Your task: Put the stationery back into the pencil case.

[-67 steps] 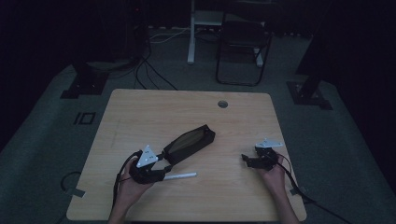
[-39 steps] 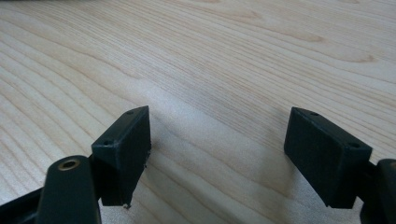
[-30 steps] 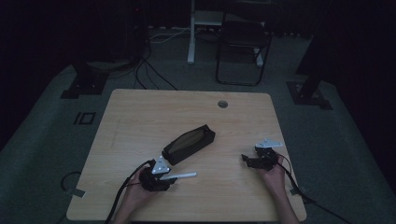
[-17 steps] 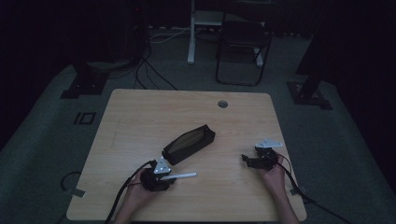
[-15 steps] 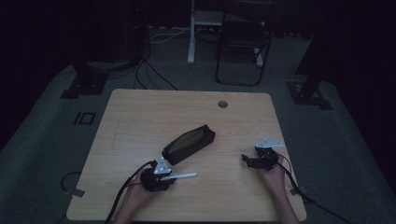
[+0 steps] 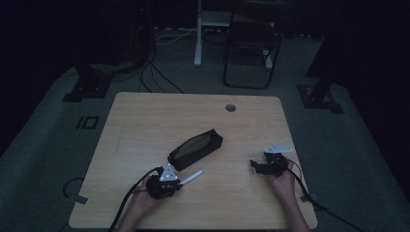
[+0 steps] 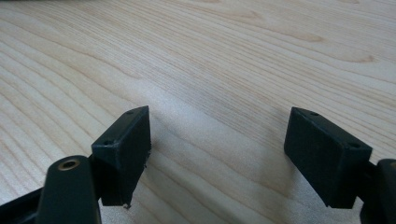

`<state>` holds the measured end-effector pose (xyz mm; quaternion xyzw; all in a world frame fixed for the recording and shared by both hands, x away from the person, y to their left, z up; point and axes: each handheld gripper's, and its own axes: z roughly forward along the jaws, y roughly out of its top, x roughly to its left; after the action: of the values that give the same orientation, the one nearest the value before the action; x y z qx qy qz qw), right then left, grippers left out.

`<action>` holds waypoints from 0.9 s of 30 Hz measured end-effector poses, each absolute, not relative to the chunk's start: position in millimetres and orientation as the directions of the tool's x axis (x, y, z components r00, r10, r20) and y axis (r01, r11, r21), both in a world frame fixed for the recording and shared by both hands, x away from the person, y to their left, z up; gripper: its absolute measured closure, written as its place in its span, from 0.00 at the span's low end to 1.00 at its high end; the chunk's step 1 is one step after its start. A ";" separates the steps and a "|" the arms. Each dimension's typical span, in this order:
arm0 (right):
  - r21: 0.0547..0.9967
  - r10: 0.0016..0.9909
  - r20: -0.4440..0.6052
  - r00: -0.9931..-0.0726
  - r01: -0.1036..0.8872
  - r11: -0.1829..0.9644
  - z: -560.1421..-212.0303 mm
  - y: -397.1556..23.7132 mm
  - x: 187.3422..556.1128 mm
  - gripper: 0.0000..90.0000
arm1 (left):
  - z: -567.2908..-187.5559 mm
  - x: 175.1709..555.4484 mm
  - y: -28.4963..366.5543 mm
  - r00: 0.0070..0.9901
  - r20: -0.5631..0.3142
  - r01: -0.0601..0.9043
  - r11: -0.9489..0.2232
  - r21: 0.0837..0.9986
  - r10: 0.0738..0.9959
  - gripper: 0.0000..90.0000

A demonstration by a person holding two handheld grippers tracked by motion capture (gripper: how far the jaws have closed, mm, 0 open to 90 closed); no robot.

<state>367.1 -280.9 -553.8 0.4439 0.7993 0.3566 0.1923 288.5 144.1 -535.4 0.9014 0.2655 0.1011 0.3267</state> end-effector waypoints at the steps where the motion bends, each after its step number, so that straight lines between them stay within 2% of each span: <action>1: 0.740 0.847 0.009 -0.532 0.573 0.352 -553.7 -280.9 367.1 0.26 | -535.5 288.2 144.0 0.843 0.013 0.405 -0.650 0.643 0.537 0.87; 12: 0.740 0.847 0.009 -0.532 0.573 0.352 -553.7 -280.9 367.1 0.26 | -535.3 290.8 146.0 0.842 -0.017 0.421 -0.639 0.644 0.539 0.88; 27: 0.740 0.847 0.009 -0.531 0.573 0.351 -553.7 -280.9 367.1 0.26 | -532.6 289.2 147.1 0.837 0.002 0.418 -0.642 0.642 0.547 0.88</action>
<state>367.1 -280.9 -553.7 0.4442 0.7992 0.3564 0.1923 289.2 147.1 -532.6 0.9008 0.2679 0.0984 0.3274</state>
